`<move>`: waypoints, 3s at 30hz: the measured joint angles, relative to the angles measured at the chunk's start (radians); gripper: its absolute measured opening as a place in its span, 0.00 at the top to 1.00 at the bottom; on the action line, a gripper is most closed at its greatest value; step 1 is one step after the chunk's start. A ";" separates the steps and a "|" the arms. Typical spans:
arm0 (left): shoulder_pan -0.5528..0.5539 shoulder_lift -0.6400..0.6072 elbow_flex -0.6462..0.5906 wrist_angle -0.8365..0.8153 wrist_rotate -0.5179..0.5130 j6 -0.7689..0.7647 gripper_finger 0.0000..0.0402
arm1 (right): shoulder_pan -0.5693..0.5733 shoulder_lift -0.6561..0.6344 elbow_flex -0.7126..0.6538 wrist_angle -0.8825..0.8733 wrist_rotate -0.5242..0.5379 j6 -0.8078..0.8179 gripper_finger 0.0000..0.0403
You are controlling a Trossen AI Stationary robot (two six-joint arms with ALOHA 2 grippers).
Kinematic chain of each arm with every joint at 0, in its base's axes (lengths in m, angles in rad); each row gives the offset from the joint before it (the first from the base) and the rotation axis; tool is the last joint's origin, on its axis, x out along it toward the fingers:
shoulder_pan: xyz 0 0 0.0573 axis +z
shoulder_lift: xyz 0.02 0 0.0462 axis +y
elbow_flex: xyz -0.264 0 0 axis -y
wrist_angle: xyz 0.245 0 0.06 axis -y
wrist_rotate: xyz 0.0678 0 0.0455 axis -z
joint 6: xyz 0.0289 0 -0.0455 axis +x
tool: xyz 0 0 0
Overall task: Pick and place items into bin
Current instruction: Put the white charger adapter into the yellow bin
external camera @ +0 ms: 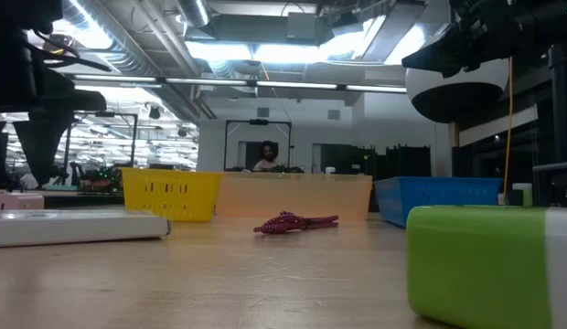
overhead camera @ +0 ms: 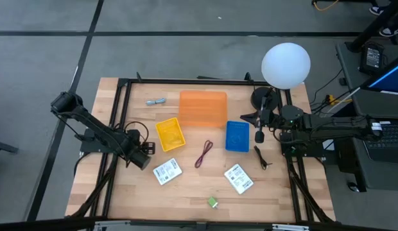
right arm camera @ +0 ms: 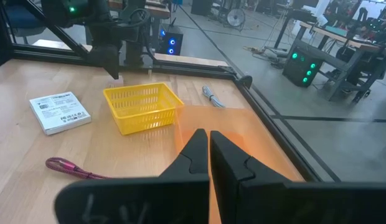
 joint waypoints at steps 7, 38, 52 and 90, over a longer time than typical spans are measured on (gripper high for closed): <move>0.000 0.090 0.000 0.005 0.060 -0.026 0.47 | 0.000 0.000 0.000 0.000 0.000 0.000 1.00; 0.000 0.133 0.000 0.012 0.098 0.235 0.54 | 0.000 0.000 0.000 0.000 0.000 0.000 1.00; -0.002 -0.060 -0.001 0.020 -0.092 0.441 0.54 | 0.000 0.000 0.000 0.000 0.000 0.000 1.00; 0.000 -0.385 0.000 0.565 -0.597 1.602 0.54 | 0.000 0.000 0.000 0.031 0.000 0.007 1.00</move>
